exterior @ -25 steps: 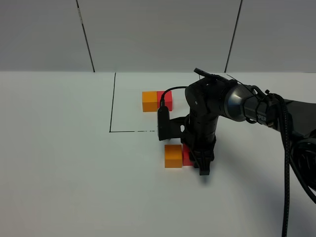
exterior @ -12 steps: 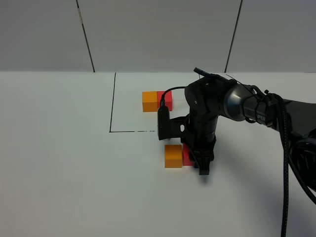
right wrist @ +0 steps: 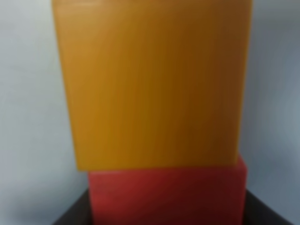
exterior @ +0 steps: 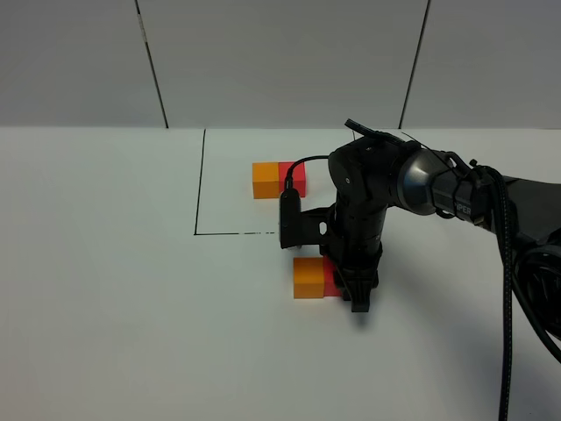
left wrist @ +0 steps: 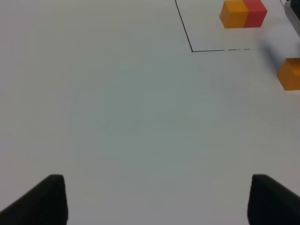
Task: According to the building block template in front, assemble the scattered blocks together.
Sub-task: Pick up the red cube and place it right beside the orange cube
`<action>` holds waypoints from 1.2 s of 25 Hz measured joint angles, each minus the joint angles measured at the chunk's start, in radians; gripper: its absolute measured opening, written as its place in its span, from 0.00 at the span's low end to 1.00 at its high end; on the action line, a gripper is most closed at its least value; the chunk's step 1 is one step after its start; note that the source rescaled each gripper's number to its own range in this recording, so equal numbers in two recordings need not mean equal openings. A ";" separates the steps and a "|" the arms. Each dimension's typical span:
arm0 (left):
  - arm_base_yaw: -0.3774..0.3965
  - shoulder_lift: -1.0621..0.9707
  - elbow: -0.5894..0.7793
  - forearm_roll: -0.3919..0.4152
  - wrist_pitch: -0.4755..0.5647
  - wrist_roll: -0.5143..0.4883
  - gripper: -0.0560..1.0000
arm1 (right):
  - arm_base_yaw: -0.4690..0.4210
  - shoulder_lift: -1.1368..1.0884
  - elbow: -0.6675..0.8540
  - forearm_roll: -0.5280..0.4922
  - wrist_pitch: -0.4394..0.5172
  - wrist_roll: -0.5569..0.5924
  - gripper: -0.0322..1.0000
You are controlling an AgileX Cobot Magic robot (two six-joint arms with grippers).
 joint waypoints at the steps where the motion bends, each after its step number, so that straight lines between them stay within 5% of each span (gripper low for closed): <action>1: 0.000 0.000 0.000 0.000 0.000 0.000 0.67 | 0.000 0.000 0.000 0.000 0.000 0.000 0.03; 18: 0.000 0.000 0.000 0.000 0.000 0.000 0.67 | 0.000 0.000 0.000 0.012 -0.009 0.086 0.06; 20: 0.000 0.000 0.000 0.000 0.000 0.000 0.67 | 0.000 0.000 0.000 0.011 -0.026 0.092 0.19; 26: 0.000 0.000 0.000 0.000 0.000 0.000 0.67 | 0.000 -0.001 -0.003 -0.003 -0.072 0.156 0.93; 30: 0.000 0.000 0.000 0.000 0.000 0.000 0.67 | 0.000 -0.006 -0.004 -0.029 -0.068 0.225 1.00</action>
